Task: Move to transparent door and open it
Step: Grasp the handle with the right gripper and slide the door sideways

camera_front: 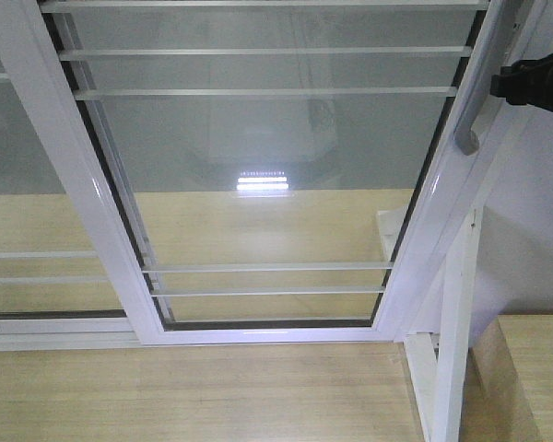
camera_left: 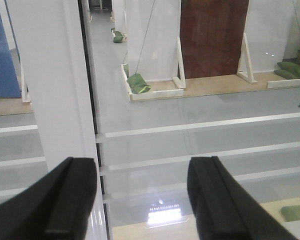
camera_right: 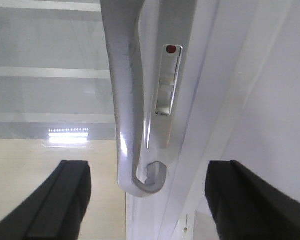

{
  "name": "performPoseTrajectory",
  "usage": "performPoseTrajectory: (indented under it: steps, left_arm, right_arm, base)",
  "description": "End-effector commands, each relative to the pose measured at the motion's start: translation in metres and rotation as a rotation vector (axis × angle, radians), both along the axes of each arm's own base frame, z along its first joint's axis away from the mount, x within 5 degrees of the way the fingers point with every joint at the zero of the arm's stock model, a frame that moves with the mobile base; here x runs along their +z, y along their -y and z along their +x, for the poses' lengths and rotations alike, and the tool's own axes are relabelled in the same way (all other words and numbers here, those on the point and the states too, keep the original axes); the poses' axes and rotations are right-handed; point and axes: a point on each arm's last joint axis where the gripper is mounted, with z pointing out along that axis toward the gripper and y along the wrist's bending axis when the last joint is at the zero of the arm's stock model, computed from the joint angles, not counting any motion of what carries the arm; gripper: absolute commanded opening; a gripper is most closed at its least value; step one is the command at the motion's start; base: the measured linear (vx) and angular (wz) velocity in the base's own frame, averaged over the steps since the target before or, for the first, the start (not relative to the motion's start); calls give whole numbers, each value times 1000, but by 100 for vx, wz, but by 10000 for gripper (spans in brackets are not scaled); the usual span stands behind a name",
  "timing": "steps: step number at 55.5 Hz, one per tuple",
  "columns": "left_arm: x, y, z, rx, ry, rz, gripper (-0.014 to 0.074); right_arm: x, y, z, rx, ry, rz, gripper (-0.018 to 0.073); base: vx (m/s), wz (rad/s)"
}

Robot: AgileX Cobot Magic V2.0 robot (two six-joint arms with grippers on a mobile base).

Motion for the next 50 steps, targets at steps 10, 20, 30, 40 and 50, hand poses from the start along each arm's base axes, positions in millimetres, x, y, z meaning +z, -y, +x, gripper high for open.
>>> performPoseTrajectory:
  steps: [10, 20, 30, 40, 50]
  left_arm:
    - [21, -1, -5, 11, 121, -24, 523]
    - [21, -1, -5, 11, 121, -24, 523]
    - [21, -1, -5, 11, 121, -24, 523]
    - [21, -1, -5, 11, 121, -24, 523]
    - [21, -1, -5, 11, 121, -24, 523]
  right_arm:
    - [25, 4, 33, -5, 203, -32, 490]
    - [26, 5, 53, -8, 243, -33, 466]
    - [26, 6, 68, -9, 260, -32, 445]
    - [24, 6, 78, -10, 267, -31, 393]
    - [23, 6, 79, -10, 268, -29, 227]
  base:
    - [0, 0]
    - [0, 0]
    - [0, 0]
    - [0, 0]
    - [0, 0]
